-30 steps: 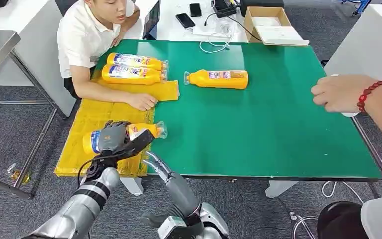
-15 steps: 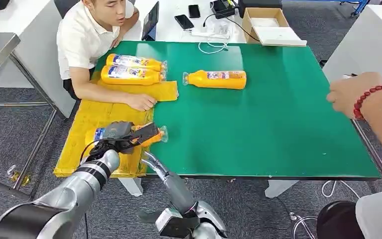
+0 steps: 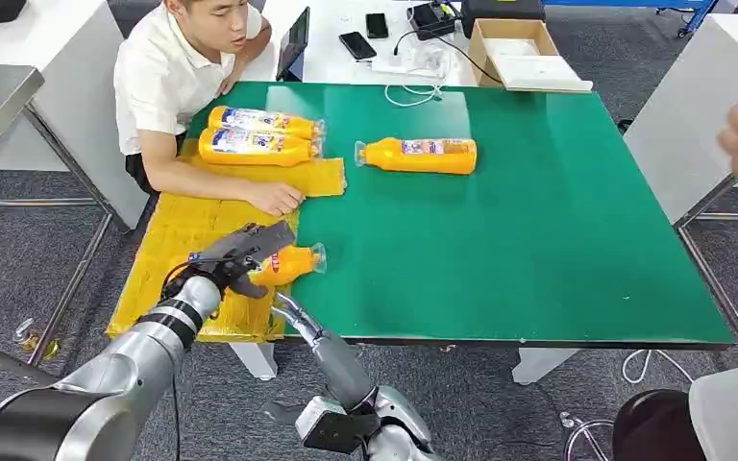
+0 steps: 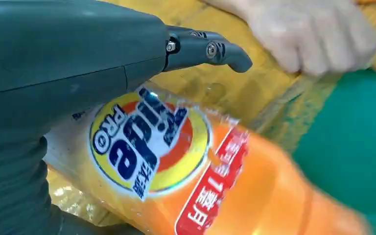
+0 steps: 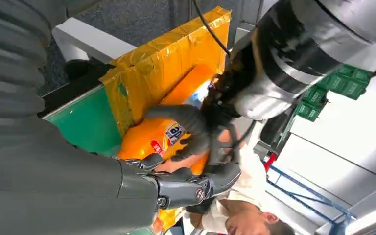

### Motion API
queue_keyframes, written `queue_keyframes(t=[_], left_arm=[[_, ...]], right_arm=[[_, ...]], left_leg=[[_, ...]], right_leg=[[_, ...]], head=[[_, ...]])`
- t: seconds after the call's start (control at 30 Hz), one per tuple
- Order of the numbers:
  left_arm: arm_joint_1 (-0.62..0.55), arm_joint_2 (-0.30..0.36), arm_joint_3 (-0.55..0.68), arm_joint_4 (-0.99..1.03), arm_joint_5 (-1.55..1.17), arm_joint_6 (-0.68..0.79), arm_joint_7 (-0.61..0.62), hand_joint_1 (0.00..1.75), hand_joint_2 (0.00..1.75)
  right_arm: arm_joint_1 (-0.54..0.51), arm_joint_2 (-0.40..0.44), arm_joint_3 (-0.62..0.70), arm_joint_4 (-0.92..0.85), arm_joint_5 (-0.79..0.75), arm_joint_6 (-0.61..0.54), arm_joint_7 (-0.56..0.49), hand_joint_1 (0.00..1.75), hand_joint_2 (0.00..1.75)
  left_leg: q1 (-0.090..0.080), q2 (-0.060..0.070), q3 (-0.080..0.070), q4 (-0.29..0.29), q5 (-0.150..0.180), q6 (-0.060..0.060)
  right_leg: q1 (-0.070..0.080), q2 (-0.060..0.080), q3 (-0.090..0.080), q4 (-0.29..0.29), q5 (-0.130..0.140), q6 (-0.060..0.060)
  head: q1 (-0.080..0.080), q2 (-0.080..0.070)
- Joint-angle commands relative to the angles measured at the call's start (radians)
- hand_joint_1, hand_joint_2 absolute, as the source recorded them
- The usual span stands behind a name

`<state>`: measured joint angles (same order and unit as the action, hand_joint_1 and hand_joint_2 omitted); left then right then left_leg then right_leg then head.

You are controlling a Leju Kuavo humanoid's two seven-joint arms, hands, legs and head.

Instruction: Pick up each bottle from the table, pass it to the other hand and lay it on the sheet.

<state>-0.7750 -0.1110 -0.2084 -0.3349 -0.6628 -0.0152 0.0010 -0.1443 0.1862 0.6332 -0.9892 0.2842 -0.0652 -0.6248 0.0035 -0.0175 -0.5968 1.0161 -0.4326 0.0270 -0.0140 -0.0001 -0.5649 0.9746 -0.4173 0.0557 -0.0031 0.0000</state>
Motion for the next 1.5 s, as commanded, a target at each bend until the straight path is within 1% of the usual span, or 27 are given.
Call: queue_keyframes(t=[0.03,0.13,0.17,0.23,0.3,0.37,0.43,0.47,0.53,0.6,0.67,0.7,0.73,0.8,0.83,0.87,0.9,0.93,0.97,1.0,1.03,1.23,1.37,1.4,1.43,1.5], left_arm=[[0.103,-0.008,0.212,0.007,0.216,-0.154,-0.209,0.0,1.75],[0.127,-0.009,0.192,-0.055,0.298,-0.192,-0.27,0.0,1.75],[0.137,-0.01,0.176,-0.087,0.334,-0.187,-0.293,0.0,1.75],[0.174,-0.021,0.16,-0.183,0.422,-0.134,-0.35,0.0,1.75],[0.28,-0.041,0.134,-0.415,0.529,-0.023,-0.43,0.0,1.75],[0.415,-0.045,0.094,-0.696,0.591,0.065,-0.466,0.0,1.75],[0.489,-0.032,0.052,-0.855,0.626,0.113,-0.463,0.0,1.75],[0.494,-0.03,0.048,-0.865,0.628,0.115,-0.459,0.0,1.75],[0.494,-0.024,0.041,-0.866,0.633,0.119,-0.454,0.0,1.75],[0.515,-0.024,0.031,-0.906,0.685,0.127,-0.49,0.0,1.75],[0.574,-0.025,0.007,-1.013,0.701,0.142,-0.522,0.0,1.75],[0.605,-0.032,0.008,-1.064,0.701,0.17,-0.546,0.0,1.75],[0.638,-0.03,-0.007,-1.123,0.66,0.219,-0.574,0.0,1.75],[0.678,-0.032,-0.014,-1.192,0.62,0.285,-0.612,0.0,1.75],[0.697,-0.029,-0.021,-1.223,0.621,0.294,-0.613,0.0,1.75],[0.71,-0.031,-0.02,-1.248,0.632,0.306,-0.62,0.0,1.75],[0.722,-0.031,-0.019,-1.269,0.652,0.309,-0.623,0.0,1.75],[0.738,-0.036,-0.012,-1.299,0.707,0.295,-0.623,0.0,1.75],[0.748,-0.035,-0.009,-1.319,0.73,0.288,-0.622,0.0,1.75],[0.763,-0.033,-0.006,-1.347,0.767,0.27,-0.613,0.0,1.75],[0.783,-0.027,-0.005,-1.376,0.782,0.261,-0.608,0.0,1.75],[0.791,-0.025,-0.005,-1.386,0.784,0.26,-0.607,0.0,1.75],[0.785,-0.027,-0.004,-1.376,0.784,0.261,-0.607,0.0,1.75],[0.8,-0.025,-0.003,-1.39,0.817,0.234,-0.605,0.0,1.75],[0.836,-0.024,0.002,-1.422,0.833,0.221,-0.596,0.0,1.75],[0.894,-0.026,0.008,-1.471,0.848,0.217,-0.589,0.0,1.75]], right_arm=[[-0.027,-0.012,0.01,0.097,-0.015,-0.04,-0.021,0.0,1.75],[-0.015,-0.024,0.007,0.096,-0.015,-0.042,-0.02,0.0,1.75],[-0.009,-0.027,0.002,0.092,-0.011,-0.052,-0.022,0.0,1.75],[0.008,-0.033,-0.012,0.069,-0.006,-0.069,-0.023,0.0,1.75],[0.045,-0.044,-0.032,0.008,-0.002,-0.085,-0.022,0.0,1.75],[0.073,-0.058,-0.035,-0.045,0.004,-0.095,-0.016,0.0,1.75],[0.081,-0.063,-0.035,-0.056,0.007,-0.098,-0.006,0.0,1.75],[0.081,-0.065,-0.033,-0.056,0.006,-0.096,-0.005,0.0,1.75],[0.079,-0.064,-0.033,-0.05,0.006,-0.098,-0.005,0.0,1.75],[0.079,-0.061,-0.036,-0.045,0.008,-0.104,-0.01,0.0,1.75],[0.089,-0.063,-0.036,-0.056,0.006,-0.109,-0.015,0.0,1.75],[0.095,-0.065,-0.034,-0.063,0.005,-0.112,-0.018,0.0,1.75],[0.099,-0.067,-0.031,-0.069,0.009,-0.119,-0.02,0.0,1.75],[0.1,-0.069,-0.026,-0.071,0.009,-0.118,-0.019,0.0,1.75],[0.102,-0.071,-0.026,-0.072,0.01,-0.126,-0.015,0.0,1.75],[0.102,-0.074,-0.024,-0.074,0.011,-0.132,-0.014,0.0,1.75],[0.102,-0.078,-0.024,-0.078,0.01,-0.134,-0.013,0.0,1.75],[0.106,-0.083,-0.026,-0.086,0.009,-0.14,-0.013,0.0,1.75],[0.109,-0.091,-0.03,-0.096,0.009,-0.145,-0.014,0.0,1.75],[0.12,-0.096,-0.051,-0.118,-0.008,-0.153,-0.016,0.0,1.75],[0.131,-0.111,-0.081,-0.151,-0.043,-0.137,-0.015,0.0,1.75],[0.131,-0.121,-0.087,-0.163,-0.049,-0.127,-0.013,0.0,1.75],[0.136,-0.115,-0.086,-0.167,-0.048,-0.128,-0.012,0.0,1.75],[0.15,-0.107,-0.136,-0.187,-0.12,-0.103,-0.001,0.0,1.75],[0.17,-0.118,-0.206,-0.238,-0.177,-0.09,0.009,0.0,1.75],[0.188,-0.143,-0.314,-0.309,-0.165,-0.134,0.038,0.0,1.75]], left_leg=[[-0.001,0.003,0.004,-0.004,0.001,-0.001],[-0.001,0.0,0.005,-0.002,0.0,0.0],[-0.001,0.002,0.005,-0.003,0.001,-0.001],[-0.001,-0.001,0.004,-0.002,0.0,-0.001],[-0.001,0.0,0.004,-0.003,0.001,-0.001],[-0.002,-0.001,0.003,-0.002,0.0,0.0],[-0.001,0.002,0.002,-0.002,-0.001,-0.001],[-0.001,0.005,0.0,-0.001,-0.002,-0.001],[0.0,0.006,-0.004,0.0,-0.002,-0.001],[0.0,0.004,-0.01,0.0,-0.001,-0.001],[0.0,0.003,-0.01,0.0,-0.002,-0.001],[0.0,0.004,-0.012,0.0,-0.002,-0.001],[0.0,0.006,-0.009,0.0,-0.003,-0.001],[0.0,0.005,-0.013,0.0,-0.002,0.0],[0.0,0.006,-0.011,0.0,-0.003,-0.001],[0.0,0.005,-0.013,0.0,-0.002,-0.001],[0.0,0.004,-0.014,0.0,-0.002,-0.001],[0.0,0.006,-0.012,0.0,-0.003,-0.001],[0.0,0.004,-0.014,0.0,-0.002,-0.001],[0.0,0.005,-0.013,0.001,-0.003,-0.001],[0.0,0.005,-0.014,0.001,-0.002,-0.001],[0.0,0.003,-0.016,0.0,-0.001,-0.001],[0.0,0.003,-0.014,0.0,-0.002,-0.001],[0.0,0.003,-0.014,0.0,-0.002,-0.001],[0.0,0.003,-0.012,0.0,-0.002,-0.002],[-0.001,0.003,-0.015,0.0,-0.002,-0.001]], right_leg=[[-0.001,0.003,0.003,-0.003,0.001,-0.002],[-0.001,0.001,0.004,-0.002,-0.001,-0.002],[-0.001,0.003,0.004,-0.003,0.0,-0.003],[0.0,0.0,0.004,-0.002,-0.001,-0.002],[-0.001,0.0,0.004,-0.003,-0.001,-0.003],[-0.001,-0.001,0.003,-0.002,-0.001,-0.002],[-0.001,0.002,0.001,-0.001,-0.002,-0.003],[0.0,0.003,-0.001,-0.001,-0.001,-0.003],[0.0,0.004,-0.006,0.0,-0.002,-0.003],[0.0,0.002,-0.011,0.0,-0.001,-0.002],[0.0,0.001,-0.011,0.0,-0.002,-0.002],[0.0,0.003,-0.013,0.0,-0.001,-0.002],[0.0,0.004,-0.011,0.0,-0.002,-0.003],[0.0,0.003,-0.014,0.0,-0.001,-0.002],[0.0,0.004,-0.012,0.0,-0.002,-0.003],[0.0,0.003,-0.014,0.0,-0.002,-0.002],[0.0,0.002,-0.015,0.0,-0.002,-0.002],[0.0,0.003,-0.013,0.0,-0.003,-0.003],[0.0,0.003,-0.015,0.0,-0.002,-0.003],[0.0,0.003,-0.014,0.0,-0.003,-0.003],[0.0,0.003,-0.015,0.0,-0.002,-0.003],[0.0,0.001,-0.016,0.0,-0.001,-0.002],[0.0,0.001,-0.015,0.0,-0.002,-0.003],[0.0,0.001,-0.015,-0.001,-0.002,-0.003],[0.001,0.001,-0.013,0.0,-0.003,-0.003],[0.0,0.001,-0.016,0.0,-0.002,-0.002]], head=[[0.0,0.0],[0.0,0.0],[0.0,0.0],[0.001,0.0],[0.001,0.0],[0.001,0.0],[0.001,0.0],[0.0,0.0],[0.0,0.0],[0.0,0.0],[0.001,0.0],[0.0,0.0],[0.0,0.0],[0.0,0.0],[0.0,0.0],[0.001,0.0],[0.001,0.0],[0.0,0.0],[0.001,0.0],[0.0,0.0],[0.0,0.0],[0.0,0.0],[0.001,0.0],[0.0,0.0],[0.0,0.0],[0.0,0.0]])
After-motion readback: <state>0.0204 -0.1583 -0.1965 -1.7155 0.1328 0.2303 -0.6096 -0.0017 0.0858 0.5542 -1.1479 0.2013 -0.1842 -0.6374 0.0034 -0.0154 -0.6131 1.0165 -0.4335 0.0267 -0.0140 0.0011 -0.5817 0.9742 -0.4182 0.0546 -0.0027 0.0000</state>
